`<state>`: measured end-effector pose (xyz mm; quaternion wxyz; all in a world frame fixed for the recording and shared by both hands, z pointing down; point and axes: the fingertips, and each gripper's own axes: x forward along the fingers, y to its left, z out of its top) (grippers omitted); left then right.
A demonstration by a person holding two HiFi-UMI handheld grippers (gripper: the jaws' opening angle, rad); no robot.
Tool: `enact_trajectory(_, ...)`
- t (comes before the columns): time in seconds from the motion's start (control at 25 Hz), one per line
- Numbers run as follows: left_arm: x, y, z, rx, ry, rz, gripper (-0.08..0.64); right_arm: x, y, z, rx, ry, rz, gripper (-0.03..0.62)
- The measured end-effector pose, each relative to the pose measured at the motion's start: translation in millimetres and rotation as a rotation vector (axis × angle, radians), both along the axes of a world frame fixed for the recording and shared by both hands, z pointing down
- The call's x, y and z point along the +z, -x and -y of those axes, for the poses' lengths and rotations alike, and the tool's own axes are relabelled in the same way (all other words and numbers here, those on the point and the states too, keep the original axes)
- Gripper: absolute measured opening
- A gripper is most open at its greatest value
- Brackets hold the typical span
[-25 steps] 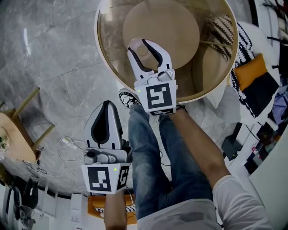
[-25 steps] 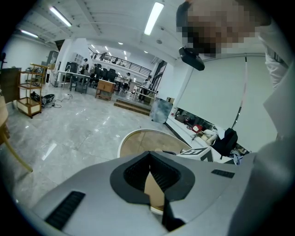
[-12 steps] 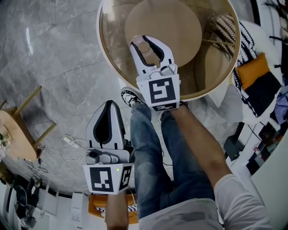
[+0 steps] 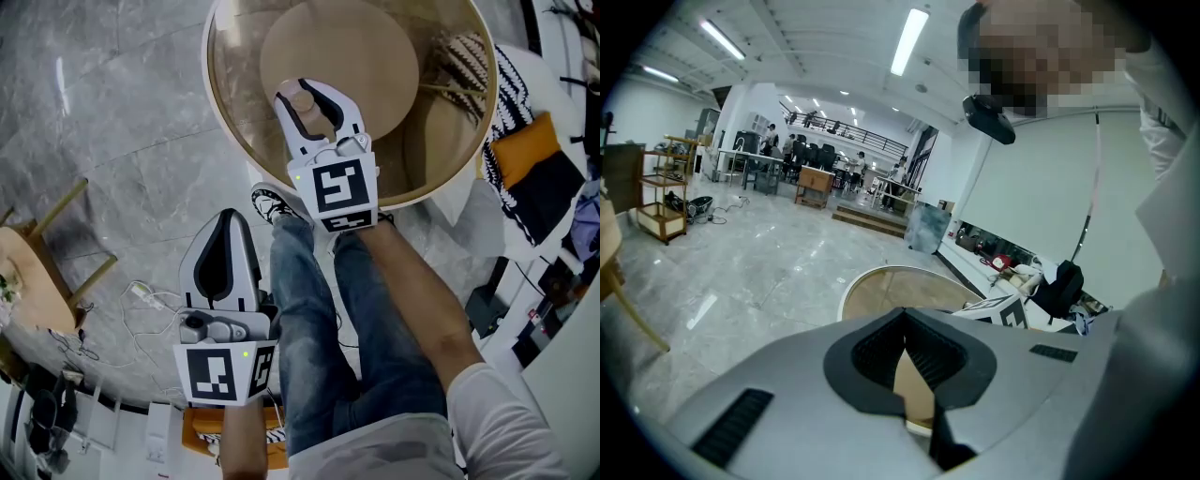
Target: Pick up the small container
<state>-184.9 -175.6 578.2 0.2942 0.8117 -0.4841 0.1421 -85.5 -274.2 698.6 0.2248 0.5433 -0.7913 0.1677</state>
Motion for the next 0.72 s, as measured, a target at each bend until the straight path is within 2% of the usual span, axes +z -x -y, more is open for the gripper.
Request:
enact_trajectory(0.36, -6.9, -4.1, -4.1, -0.004, -0.007, 0.011, 0.017, -8.2, -1.6, -11.8, -0.041, 0.013, 0.018, 0.137)
enact_trajectory(0.72, -14.5, -12.3, -9.2, 0.001, -0.01, 0.022, 0.017, -21.5, -14.3, -21.0, -0.027, 0.033, 0.044, 0.137)
